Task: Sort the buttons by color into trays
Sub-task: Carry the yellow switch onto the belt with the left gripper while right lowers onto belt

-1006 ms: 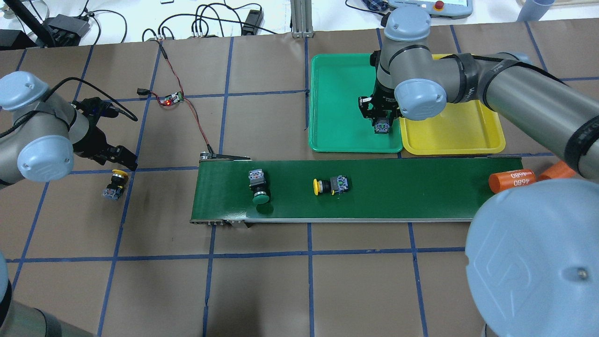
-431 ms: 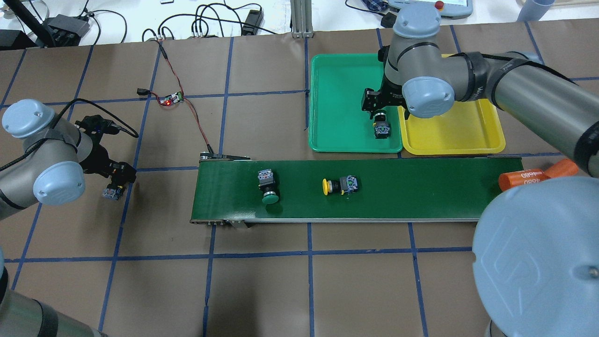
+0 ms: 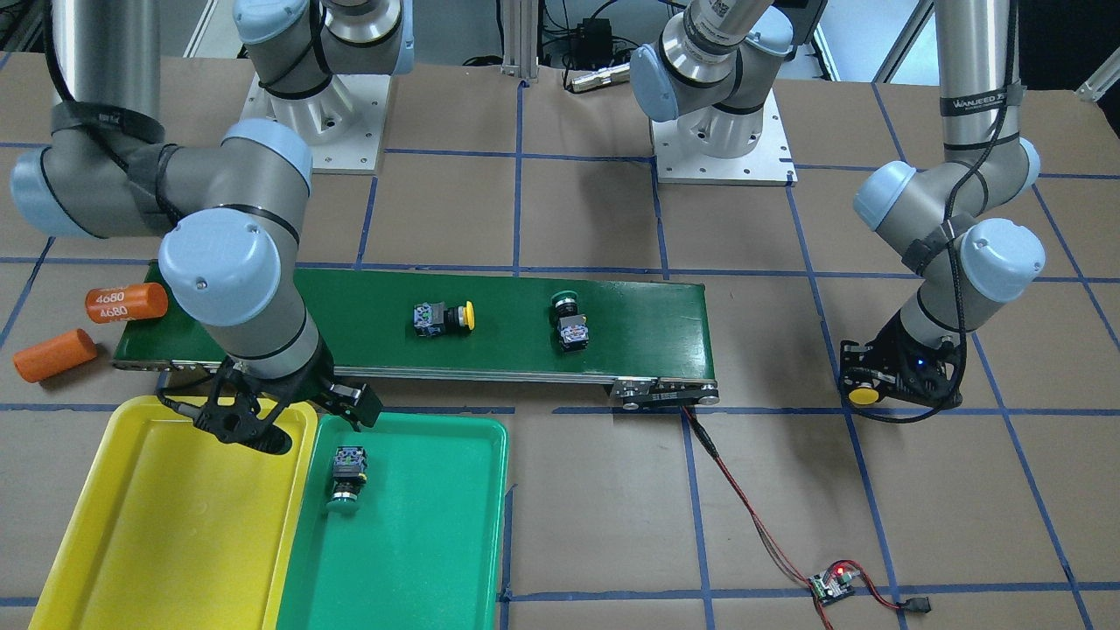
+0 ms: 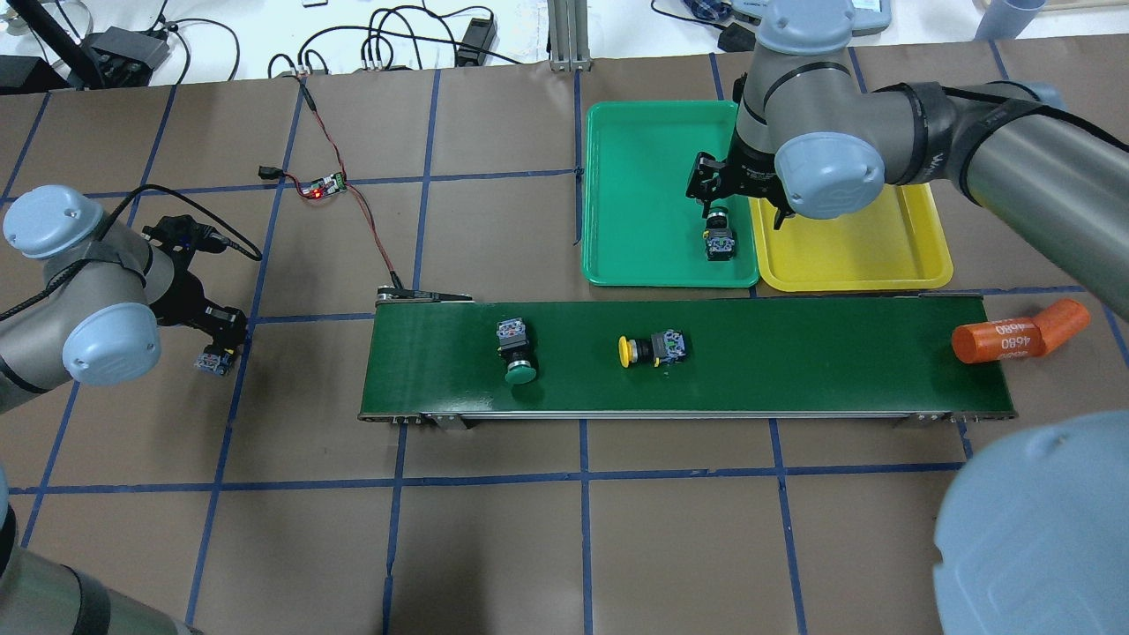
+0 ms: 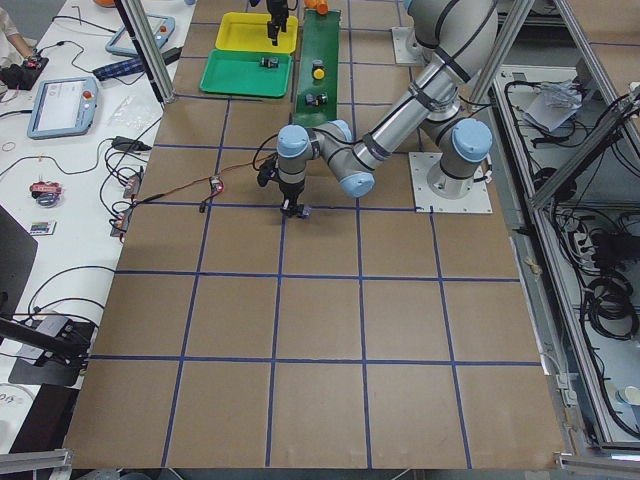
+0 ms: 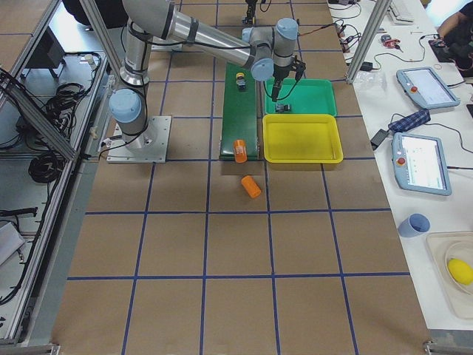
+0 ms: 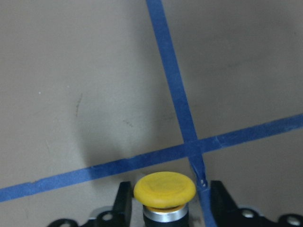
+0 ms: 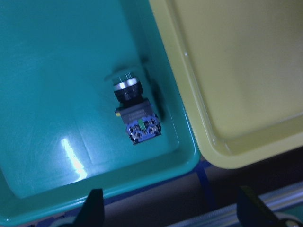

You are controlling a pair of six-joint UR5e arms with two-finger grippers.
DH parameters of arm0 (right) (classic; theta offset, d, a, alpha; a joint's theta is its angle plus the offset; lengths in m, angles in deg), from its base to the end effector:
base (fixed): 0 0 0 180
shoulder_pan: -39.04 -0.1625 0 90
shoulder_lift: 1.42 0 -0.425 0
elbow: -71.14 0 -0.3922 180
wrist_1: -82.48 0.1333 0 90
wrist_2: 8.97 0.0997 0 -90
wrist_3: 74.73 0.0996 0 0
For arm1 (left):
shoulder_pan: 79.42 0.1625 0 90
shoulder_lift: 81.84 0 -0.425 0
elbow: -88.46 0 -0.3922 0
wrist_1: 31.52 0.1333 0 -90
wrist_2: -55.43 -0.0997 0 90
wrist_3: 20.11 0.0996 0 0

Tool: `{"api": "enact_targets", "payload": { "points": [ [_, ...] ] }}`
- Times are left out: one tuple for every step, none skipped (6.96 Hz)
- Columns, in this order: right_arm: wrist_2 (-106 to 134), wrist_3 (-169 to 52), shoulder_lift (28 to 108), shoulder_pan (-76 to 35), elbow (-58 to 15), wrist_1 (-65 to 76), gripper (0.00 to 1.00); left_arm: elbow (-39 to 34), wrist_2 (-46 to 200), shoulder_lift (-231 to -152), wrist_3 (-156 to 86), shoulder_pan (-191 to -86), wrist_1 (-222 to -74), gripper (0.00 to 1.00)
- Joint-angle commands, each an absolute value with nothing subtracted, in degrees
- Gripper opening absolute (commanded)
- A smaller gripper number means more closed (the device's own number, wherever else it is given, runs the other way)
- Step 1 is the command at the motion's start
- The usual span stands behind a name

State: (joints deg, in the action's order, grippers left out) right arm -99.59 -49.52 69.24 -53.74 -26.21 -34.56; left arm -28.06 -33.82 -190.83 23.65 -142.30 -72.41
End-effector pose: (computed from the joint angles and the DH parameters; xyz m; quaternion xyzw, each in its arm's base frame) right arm 0.1608 -0.5844 0.2884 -0.1945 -0.9809 0.0043 0.0045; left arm 0.1167 -0.5232 0.1915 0.1448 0.9889 -0.0294 0.0129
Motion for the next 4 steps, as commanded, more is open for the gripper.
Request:
{"api": "enact_targets", "payload": {
  "points": [
    [-97.22, -35.17, 77.47, -53.86, -35.43, -34.58, 1.0, -23.9, -33.17, -185.32, 24.27, -149.15, -81.9, 0.13],
    [-95.47, -30.91, 79.86, -53.86, -38.43, -34.59, 1.0, -21.43, -33.42, -182.24, 24.27, -156.43, -86.66, 0.13],
    [-95.28, -27.39, 81.1, -54.21, -40.98, -34.76, 1.0, -21.32, -33.43, -179.17, 25.05, -162.68, -89.23, 0.12],
    [-95.28, -26.92, 81.63, -54.3, -42.75, -34.76, 1.0, -22.54, -33.51, -176.61, 31.85, -168.83, -89.35, 0.12]
  ]
}}
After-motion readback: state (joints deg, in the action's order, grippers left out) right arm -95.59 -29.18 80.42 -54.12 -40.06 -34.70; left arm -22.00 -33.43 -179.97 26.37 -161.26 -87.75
